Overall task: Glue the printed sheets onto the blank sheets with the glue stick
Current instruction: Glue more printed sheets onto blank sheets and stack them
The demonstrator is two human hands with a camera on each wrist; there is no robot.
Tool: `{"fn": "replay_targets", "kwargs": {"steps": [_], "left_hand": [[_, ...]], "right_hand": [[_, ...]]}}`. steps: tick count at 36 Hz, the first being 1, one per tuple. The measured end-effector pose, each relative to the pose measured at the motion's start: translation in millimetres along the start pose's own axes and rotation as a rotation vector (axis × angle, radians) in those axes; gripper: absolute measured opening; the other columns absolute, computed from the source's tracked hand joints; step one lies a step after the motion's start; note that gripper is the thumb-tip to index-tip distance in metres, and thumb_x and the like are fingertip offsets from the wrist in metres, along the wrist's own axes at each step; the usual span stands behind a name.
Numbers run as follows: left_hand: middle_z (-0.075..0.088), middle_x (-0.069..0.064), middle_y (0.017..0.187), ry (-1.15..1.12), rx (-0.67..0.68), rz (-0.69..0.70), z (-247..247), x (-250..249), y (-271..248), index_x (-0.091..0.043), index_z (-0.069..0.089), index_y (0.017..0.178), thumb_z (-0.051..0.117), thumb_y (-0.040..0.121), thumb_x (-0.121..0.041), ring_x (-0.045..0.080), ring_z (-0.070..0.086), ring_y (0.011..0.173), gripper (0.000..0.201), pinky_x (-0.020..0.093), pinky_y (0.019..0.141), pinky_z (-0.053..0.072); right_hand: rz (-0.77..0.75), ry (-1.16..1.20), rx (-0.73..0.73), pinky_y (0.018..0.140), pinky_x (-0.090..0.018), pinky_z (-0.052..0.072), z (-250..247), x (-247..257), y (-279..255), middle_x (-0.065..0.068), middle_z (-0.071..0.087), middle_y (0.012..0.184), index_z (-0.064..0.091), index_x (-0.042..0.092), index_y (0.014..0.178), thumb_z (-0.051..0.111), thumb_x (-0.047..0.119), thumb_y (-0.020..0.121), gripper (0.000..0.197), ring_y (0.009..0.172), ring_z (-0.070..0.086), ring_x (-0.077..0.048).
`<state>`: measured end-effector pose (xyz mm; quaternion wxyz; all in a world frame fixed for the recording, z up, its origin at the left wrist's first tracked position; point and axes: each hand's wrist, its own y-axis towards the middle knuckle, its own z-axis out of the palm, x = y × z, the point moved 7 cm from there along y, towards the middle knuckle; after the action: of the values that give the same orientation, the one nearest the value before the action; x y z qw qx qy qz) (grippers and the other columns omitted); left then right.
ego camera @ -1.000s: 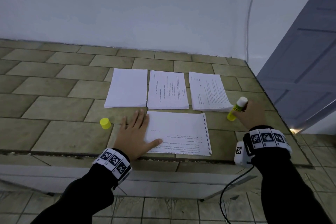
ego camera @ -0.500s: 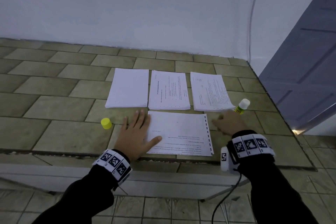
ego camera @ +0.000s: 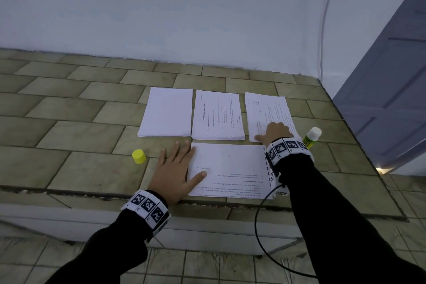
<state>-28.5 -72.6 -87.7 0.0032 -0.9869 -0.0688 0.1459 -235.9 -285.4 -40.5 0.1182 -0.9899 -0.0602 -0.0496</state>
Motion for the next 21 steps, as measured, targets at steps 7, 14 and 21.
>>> {"fn": "replay_targets", "kwargs": {"steps": [7,14,21], "left_hand": [[0.001,-0.006,0.164,-0.029,-0.029,0.01,-2.1,-0.2,-0.9,-0.023,0.012,0.157,-0.011,0.071,-0.089,0.018,-0.005,0.151,0.11,0.05,0.121,-0.004],[0.003,-0.009,0.163,-0.11,-0.065,-0.003,-4.5,3.7,-0.5,-0.025,0.013,0.156,-0.005,0.072,-0.09,0.014,-0.002,0.151,0.108,0.047,0.121,-0.004],[0.042,-0.024,0.14,-0.671,-0.347,-0.02,-32.0,9.2,-5.8,-0.031,0.041,0.14,0.035,0.088,-0.062,-0.006,0.038,0.131,0.061,0.029,0.112,0.031]], "right_hand": [[-0.019,0.068,-0.07,0.092,-0.041,0.044,-14.1,-4.7,1.4,-0.014,0.056,0.122,0.05,0.007,0.119,0.064,0.034,0.09,0.042,0.114,0.054,-0.032],[-0.141,0.373,-0.3,0.095,-0.042,0.045,-42.2,-3.1,-15.7,-0.011,0.06,0.12,0.052,0.009,0.124,0.067,0.033,0.088,0.046,0.112,0.056,-0.029],[-0.445,0.558,-0.292,0.095,-0.04,0.041,-47.3,14.3,-57.5,-0.005,0.06,0.113,0.062,0.017,0.109,0.078,0.026,0.075,0.038,0.108,0.052,-0.023]]}}
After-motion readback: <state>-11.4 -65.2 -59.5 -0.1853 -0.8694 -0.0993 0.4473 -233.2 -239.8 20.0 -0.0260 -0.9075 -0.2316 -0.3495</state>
